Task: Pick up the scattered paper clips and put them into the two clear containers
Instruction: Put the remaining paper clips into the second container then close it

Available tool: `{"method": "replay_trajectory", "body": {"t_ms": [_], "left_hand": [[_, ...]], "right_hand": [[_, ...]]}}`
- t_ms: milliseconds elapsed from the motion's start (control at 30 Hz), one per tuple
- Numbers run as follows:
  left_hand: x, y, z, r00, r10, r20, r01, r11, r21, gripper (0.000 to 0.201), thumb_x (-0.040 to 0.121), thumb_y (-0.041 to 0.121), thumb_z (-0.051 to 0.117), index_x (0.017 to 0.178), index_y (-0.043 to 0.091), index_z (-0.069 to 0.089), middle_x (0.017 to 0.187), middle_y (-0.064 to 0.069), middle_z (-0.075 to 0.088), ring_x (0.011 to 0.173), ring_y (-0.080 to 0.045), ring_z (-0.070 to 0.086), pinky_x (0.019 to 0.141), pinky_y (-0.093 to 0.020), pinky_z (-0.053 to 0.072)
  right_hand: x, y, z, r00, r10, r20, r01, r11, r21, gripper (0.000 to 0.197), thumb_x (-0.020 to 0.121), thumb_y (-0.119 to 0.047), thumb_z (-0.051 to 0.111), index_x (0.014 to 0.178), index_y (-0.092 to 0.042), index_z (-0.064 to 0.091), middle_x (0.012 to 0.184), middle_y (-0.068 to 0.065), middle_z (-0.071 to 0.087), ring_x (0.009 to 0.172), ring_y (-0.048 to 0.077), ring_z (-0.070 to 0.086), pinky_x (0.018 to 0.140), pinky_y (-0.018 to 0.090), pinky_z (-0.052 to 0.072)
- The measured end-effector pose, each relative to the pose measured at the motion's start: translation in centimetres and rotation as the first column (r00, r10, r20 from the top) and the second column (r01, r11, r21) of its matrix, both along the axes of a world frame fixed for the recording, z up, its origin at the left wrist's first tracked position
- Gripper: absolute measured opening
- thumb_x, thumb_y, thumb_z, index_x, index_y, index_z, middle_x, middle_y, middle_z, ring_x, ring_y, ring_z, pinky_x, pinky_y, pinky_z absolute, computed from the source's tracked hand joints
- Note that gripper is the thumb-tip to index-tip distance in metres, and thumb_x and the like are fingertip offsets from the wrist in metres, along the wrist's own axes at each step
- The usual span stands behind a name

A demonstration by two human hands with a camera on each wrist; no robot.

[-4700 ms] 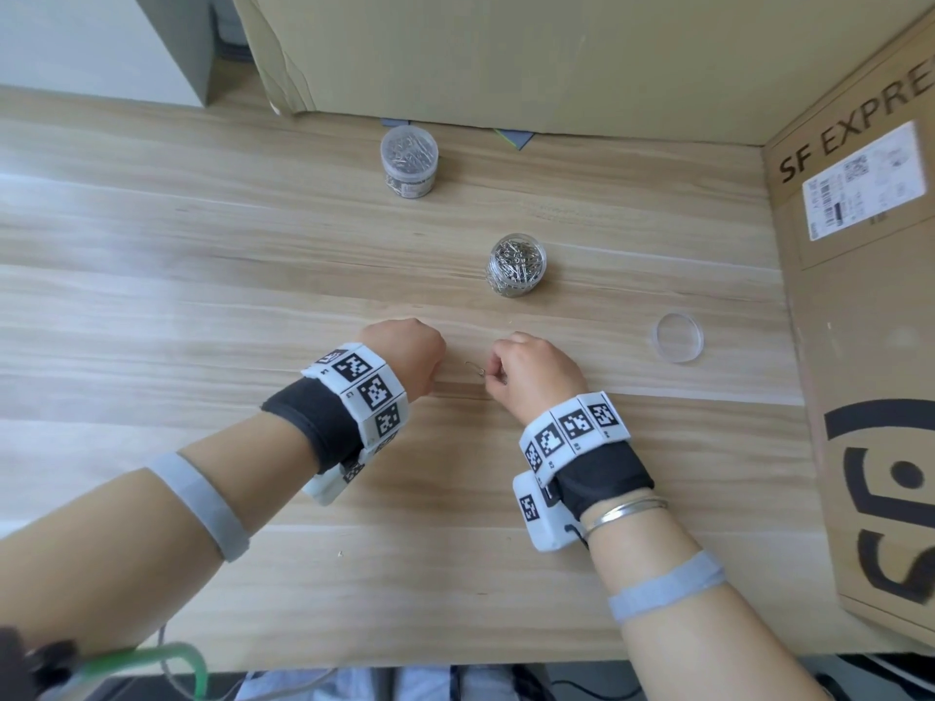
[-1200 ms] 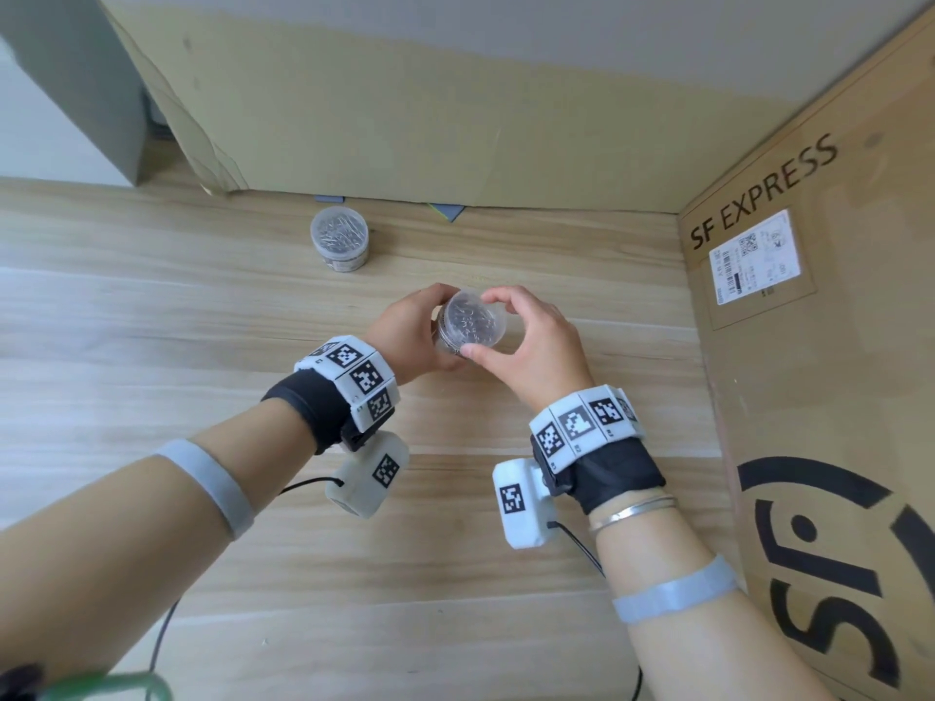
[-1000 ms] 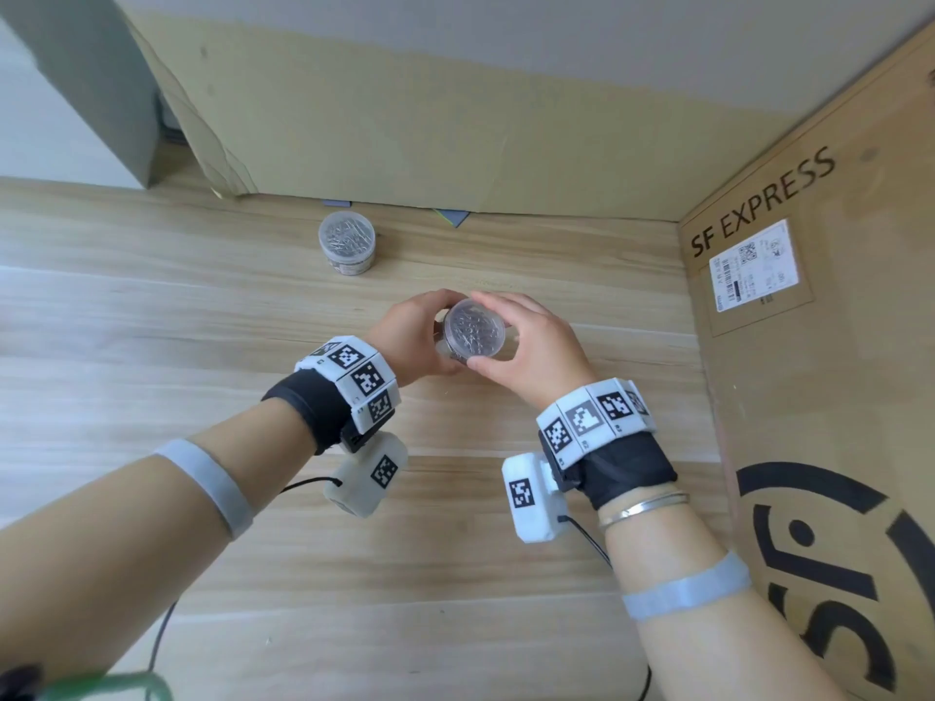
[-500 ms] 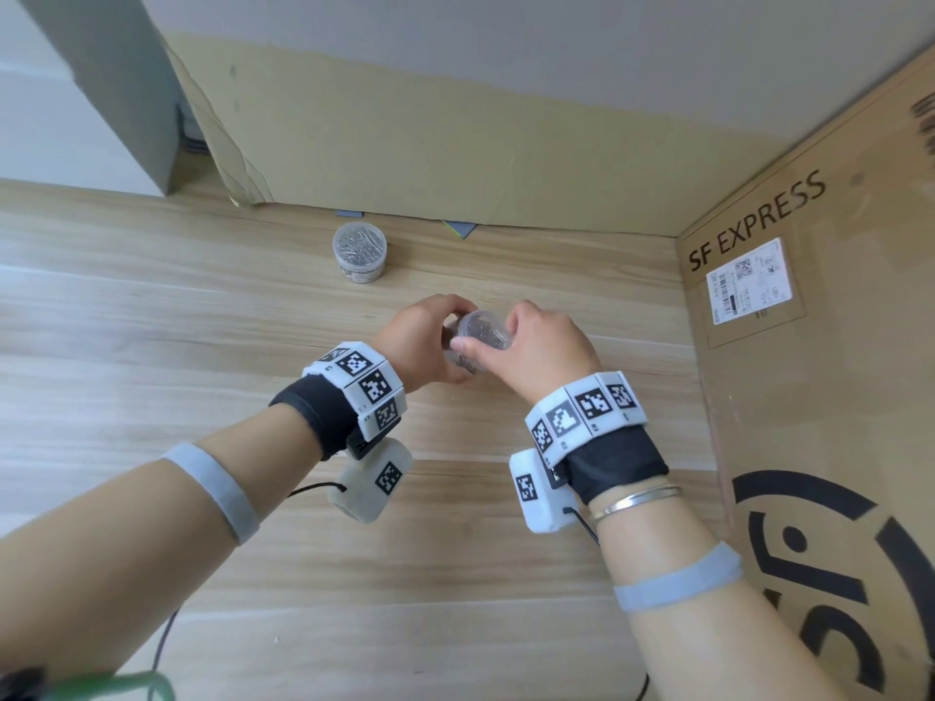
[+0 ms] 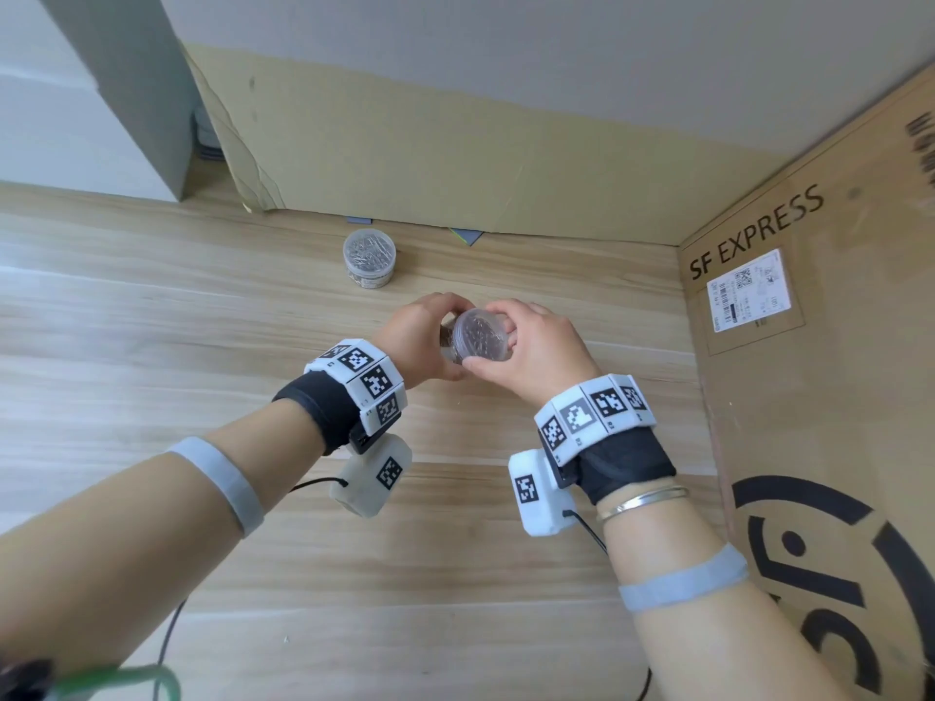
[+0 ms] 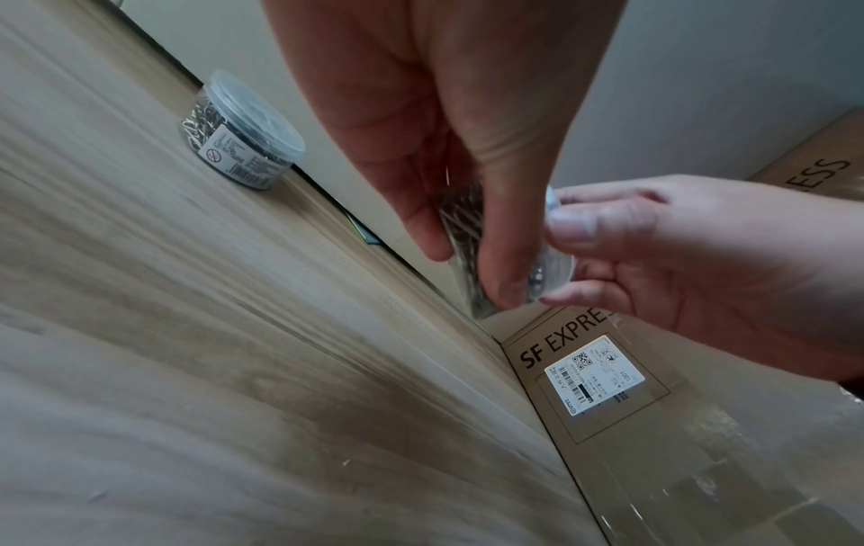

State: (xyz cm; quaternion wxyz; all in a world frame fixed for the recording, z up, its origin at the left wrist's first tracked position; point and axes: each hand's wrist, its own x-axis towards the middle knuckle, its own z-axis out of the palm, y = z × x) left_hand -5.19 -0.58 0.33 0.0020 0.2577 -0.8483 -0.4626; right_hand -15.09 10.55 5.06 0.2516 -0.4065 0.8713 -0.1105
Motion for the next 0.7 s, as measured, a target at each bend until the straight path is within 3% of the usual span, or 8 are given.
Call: {"method": "replay_trajectory", "body": {"t_ms": [133,300,400,533,700], "left_hand": [[-0.1,0.1,-0.4,0.999,0.042,-0.014,-0.042,0.999,-0.012,0.062,0.062,0.011,0.082,0.118,0.008,0.056,0.114,-0.010,0.061,0.085,-0.011,0.048,0.075,-0.016,0.034],[-0.4,0.3,-0.9,0.995,0.097,-0.007,-0.097,0.995,-0.010,0.064,0.065,0.013,0.081,0.123,0.007,0.054,0.118,-0.012,0.059,0.099,-0.026,0.059,0.081,-0.023,0.041],[-0.9,-0.5,-1.0,0.995,0.100,0.011,-0.100,0.995,-0.005,0.072,0.068,0.011,0.078,0.132,0.008,0.046,0.128,-0.012,0.053,0.107,-0.027,0.057,0.083,-0.018,0.037],[-0.7,-2.1,-1.0,0.992,0.105,0.074,-0.104,0.994,-0.018,0.085,0.071,0.012,0.077,0.143,0.013,0.031,0.144,-0.009,0.035,0.093,-0.020,0.058,0.081,-0.020,0.043],[0.0,-3.3,-2.2,0.962,0.218,0.164,-0.201,0.973,-0.117,0.046,0.082,0.019,0.067,0.123,0.008,0.050,0.126,-0.013,0.050,0.091,-0.029,0.063,0.092,-0.036,0.048]], "right_hand": [[0.0,-0.6,-0.1,0.997,-0.061,-0.050,0.063,0.997,0.033,0.067,0.063,-0.051,0.074,0.119,-0.018,0.057,0.111,0.002,0.066,0.103,0.018,0.061,0.091,0.029,0.049],[0.0,-1.3,-0.7,0.992,-0.119,-0.032,0.119,0.993,0.010,0.066,0.066,-0.052,0.073,0.121,-0.020,0.057,0.115,0.001,0.064,0.108,0.017,0.059,0.091,0.026,0.045],[-0.3,-2.2,-1.0,0.992,-0.128,-0.007,0.127,0.991,-0.042,0.061,0.072,-0.045,0.072,0.126,-0.022,0.055,0.120,0.003,0.061,0.113,0.019,0.056,0.095,0.026,0.042],[-1.8,-4.2,-1.6,0.992,-0.118,-0.048,0.115,0.992,-0.058,0.072,0.073,-0.046,0.070,0.136,-0.024,0.044,0.128,0.007,0.057,0.120,0.023,0.053,0.099,0.029,0.041],[-3.4,-7.1,-3.3,0.992,-0.097,-0.080,0.091,0.994,-0.067,0.070,0.073,-0.040,0.069,0.137,-0.027,0.042,0.128,0.007,0.056,0.120,0.023,0.053,0.096,0.029,0.043]]}}
